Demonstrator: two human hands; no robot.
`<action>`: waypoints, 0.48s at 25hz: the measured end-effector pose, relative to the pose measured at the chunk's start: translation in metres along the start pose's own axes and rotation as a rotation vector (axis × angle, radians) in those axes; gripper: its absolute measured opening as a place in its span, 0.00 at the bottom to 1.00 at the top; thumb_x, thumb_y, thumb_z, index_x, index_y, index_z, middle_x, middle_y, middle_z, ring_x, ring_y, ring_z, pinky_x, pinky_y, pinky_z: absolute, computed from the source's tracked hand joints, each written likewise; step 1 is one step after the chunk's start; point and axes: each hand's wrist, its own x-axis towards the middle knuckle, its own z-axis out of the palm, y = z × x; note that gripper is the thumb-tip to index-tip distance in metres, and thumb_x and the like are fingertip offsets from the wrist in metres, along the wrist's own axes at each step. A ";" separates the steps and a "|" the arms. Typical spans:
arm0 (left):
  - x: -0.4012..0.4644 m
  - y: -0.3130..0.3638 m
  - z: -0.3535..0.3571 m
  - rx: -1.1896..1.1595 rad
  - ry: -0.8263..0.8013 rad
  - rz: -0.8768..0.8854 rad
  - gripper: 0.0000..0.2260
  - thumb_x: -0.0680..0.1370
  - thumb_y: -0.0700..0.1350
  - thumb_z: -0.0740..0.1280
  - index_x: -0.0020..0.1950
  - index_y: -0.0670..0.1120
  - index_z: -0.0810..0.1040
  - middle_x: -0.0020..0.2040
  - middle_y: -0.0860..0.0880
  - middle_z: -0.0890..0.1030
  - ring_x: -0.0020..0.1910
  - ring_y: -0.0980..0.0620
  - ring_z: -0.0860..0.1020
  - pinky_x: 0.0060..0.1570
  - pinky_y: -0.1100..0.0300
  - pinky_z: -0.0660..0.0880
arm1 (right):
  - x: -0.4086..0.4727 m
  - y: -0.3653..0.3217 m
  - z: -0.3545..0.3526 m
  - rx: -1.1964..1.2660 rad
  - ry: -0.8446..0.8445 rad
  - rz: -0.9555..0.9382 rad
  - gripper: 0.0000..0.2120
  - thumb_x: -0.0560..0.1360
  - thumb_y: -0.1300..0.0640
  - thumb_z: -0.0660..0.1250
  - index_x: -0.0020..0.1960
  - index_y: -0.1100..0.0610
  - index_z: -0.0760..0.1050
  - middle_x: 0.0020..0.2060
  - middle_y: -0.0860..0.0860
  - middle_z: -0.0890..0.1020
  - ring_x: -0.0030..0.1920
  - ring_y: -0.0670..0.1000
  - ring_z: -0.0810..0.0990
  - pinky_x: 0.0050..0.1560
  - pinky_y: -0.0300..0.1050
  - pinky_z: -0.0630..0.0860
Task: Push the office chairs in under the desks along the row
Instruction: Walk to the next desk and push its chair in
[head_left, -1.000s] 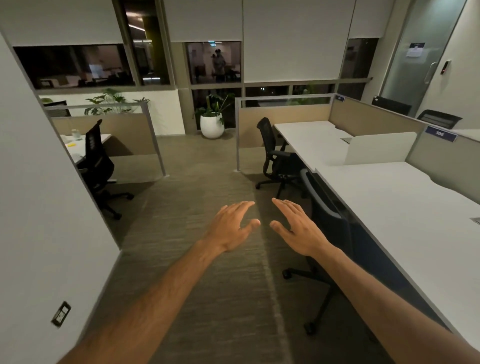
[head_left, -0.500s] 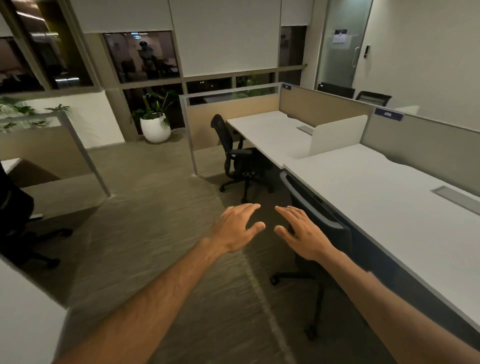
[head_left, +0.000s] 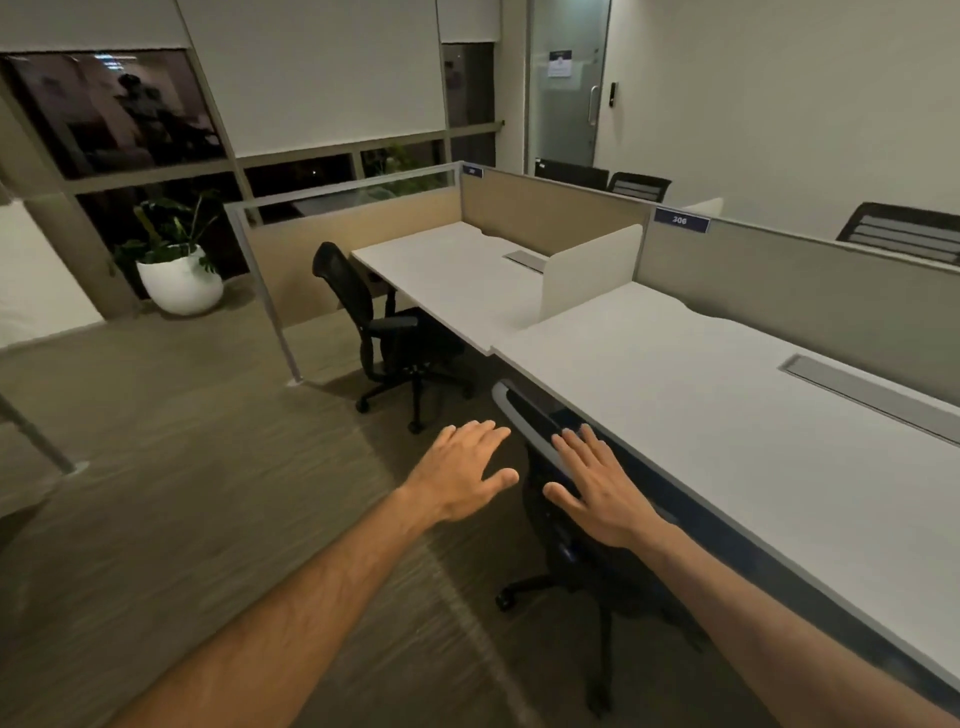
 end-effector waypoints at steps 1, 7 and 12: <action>0.014 -0.002 0.007 0.007 -0.018 0.011 0.32 0.83 0.65 0.55 0.83 0.52 0.54 0.83 0.48 0.56 0.82 0.49 0.52 0.80 0.44 0.49 | 0.005 0.008 0.004 -0.005 0.003 0.031 0.37 0.81 0.31 0.47 0.83 0.49 0.43 0.82 0.50 0.44 0.79 0.50 0.32 0.78 0.50 0.35; 0.100 -0.003 0.044 -0.031 -0.176 0.163 0.35 0.82 0.67 0.54 0.84 0.52 0.51 0.84 0.49 0.52 0.82 0.50 0.47 0.80 0.43 0.46 | 0.016 0.046 0.023 0.013 -0.016 0.247 0.37 0.82 0.32 0.46 0.82 0.51 0.41 0.82 0.50 0.42 0.79 0.49 0.31 0.77 0.50 0.33; 0.155 -0.006 0.076 -0.046 -0.314 0.356 0.36 0.82 0.67 0.54 0.84 0.52 0.47 0.84 0.49 0.48 0.82 0.51 0.43 0.80 0.44 0.44 | 0.021 0.058 0.042 0.128 -0.059 0.434 0.36 0.82 0.32 0.47 0.82 0.48 0.42 0.82 0.48 0.44 0.79 0.48 0.35 0.79 0.51 0.38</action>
